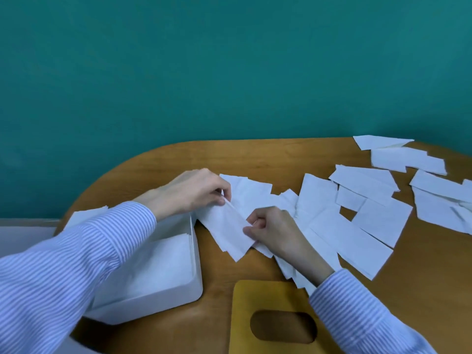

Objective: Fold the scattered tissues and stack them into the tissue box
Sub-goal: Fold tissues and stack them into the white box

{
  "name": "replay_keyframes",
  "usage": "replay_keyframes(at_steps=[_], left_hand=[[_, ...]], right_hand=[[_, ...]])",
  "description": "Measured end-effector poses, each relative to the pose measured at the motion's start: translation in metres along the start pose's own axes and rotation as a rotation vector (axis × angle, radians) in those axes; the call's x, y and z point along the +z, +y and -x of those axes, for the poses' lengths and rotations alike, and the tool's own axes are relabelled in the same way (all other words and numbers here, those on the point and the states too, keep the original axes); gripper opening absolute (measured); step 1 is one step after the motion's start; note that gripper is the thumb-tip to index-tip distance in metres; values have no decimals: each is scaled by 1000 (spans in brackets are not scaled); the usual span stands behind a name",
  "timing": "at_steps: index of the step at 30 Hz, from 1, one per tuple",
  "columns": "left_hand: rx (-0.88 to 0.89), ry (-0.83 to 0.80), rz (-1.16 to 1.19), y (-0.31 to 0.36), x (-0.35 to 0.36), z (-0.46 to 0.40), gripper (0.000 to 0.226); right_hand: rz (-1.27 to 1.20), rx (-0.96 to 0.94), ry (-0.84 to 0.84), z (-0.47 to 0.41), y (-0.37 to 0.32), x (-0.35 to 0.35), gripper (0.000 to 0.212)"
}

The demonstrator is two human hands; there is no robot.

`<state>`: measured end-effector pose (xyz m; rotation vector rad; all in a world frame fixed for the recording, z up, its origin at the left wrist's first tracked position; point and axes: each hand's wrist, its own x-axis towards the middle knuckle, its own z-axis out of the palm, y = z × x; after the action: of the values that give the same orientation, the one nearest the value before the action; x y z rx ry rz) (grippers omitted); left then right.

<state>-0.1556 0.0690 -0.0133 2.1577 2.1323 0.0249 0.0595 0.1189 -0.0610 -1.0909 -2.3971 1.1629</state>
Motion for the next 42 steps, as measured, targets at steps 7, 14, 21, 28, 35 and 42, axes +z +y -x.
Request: replay_keyframes(at_steps=[7, 14, 21, 28, 35, 42], left_hand=[[26, -55, 46, -20, 14, -16, 12], [49, -76, 65, -38, 0, -43, 13], [39, -156, 102, -55, 28, -51, 14], [87, -154, 71, -59, 42, -51, 28], [150, -74, 84, -59, 45, -52, 21], [76, 57, 355, -47, 11, -36, 4]], right_hand=[[14, 48, 1, -4, 4, 14, 9], [55, 102, 7, -32, -7, 8, 18], [196, 101, 66, -42, 9, 23, 24], [388, 50, 133, -41, 10, 29, 21], [303, -33, 210, -45, 7, 27, 13], [135, -61, 274, -39, 0, -3, 11]])
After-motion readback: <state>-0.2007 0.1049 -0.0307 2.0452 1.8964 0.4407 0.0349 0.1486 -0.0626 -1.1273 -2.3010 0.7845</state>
